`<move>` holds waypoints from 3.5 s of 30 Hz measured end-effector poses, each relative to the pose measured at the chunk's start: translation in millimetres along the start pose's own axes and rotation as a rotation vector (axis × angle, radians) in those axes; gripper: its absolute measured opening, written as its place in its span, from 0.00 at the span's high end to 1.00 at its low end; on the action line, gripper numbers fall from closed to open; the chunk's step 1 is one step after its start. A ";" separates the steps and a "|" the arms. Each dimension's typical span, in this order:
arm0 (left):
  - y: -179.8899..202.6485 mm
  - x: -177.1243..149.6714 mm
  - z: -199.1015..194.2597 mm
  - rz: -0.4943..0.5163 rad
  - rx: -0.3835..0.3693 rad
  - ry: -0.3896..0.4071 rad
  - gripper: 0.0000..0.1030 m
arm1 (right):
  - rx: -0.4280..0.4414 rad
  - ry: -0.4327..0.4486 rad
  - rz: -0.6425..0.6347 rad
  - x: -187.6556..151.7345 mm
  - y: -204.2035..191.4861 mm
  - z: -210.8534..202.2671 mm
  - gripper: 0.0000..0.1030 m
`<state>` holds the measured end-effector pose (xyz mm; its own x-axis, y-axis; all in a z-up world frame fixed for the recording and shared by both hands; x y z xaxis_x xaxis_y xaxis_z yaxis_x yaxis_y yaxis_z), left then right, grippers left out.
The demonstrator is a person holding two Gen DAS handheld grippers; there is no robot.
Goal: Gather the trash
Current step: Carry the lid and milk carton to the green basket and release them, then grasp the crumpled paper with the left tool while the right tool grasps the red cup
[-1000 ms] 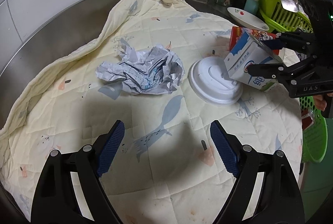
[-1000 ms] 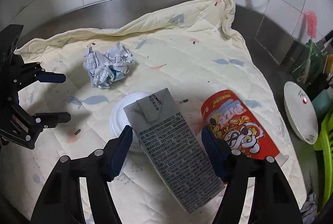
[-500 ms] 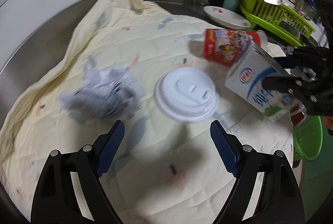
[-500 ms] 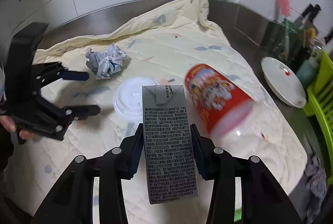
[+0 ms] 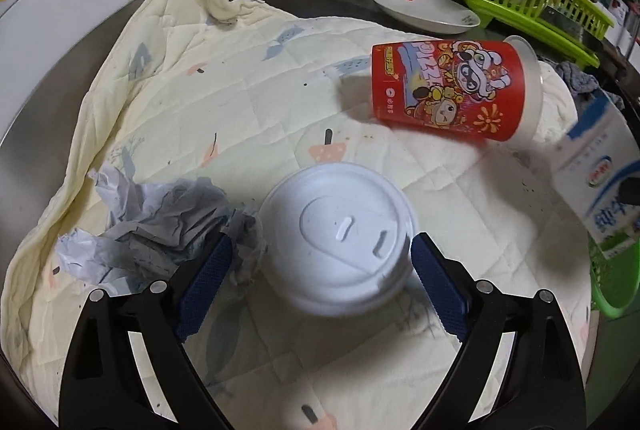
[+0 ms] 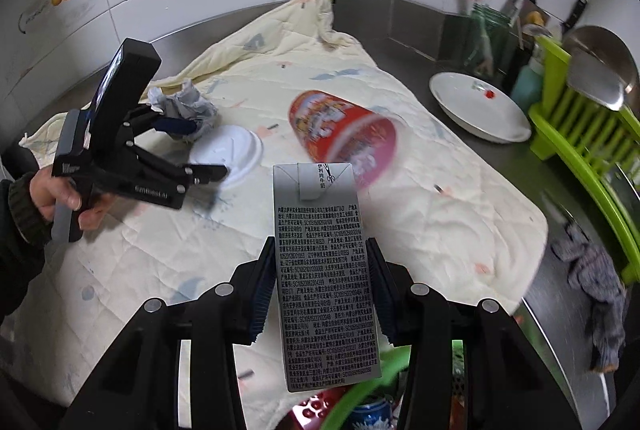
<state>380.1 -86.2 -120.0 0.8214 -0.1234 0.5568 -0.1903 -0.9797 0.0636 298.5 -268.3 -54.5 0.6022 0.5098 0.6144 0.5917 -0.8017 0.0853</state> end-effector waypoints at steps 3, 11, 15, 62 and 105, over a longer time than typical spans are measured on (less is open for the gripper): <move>2.4 1.0 3.5 0.007 -0.003 0.000 0.15 | -0.010 -0.002 0.020 -11.0 3.4 -4.1 0.59; 9.1 -0.8 -1.3 0.023 -0.003 0.035 0.30 | -0.083 -0.015 0.084 -52.0 14.0 -20.5 0.59; 11.8 -3.5 -11.9 0.013 -0.037 0.054 0.54 | -0.106 -0.018 0.138 -71.8 22.0 -28.8 0.59; 37.4 -25.0 -46.9 0.002 -0.094 0.090 0.18 | -0.300 -0.103 0.406 -215.2 55.9 -66.8 0.33; 272.7 -93.4 -68.4 0.204 -0.357 0.003 0.09 | -0.421 -0.013 0.447 -256.7 41.0 -144.5 0.20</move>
<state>214.7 -331.0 -97.9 0.7463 -0.3087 0.5897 -0.5240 -0.8188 0.2345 90.8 -477.2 -95.4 0.7514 0.0976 0.6526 0.0192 -0.9918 0.1262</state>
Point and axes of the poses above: each gripper's, at about its wrist camera, not at the fingertips, and z roughly the way its jaws point, y to its right, x to its top, the point moved 7 cm from there along z, roughly the way its jaws point, and after that the axes turned 12 degrees about -z, right-handed, at the moved point
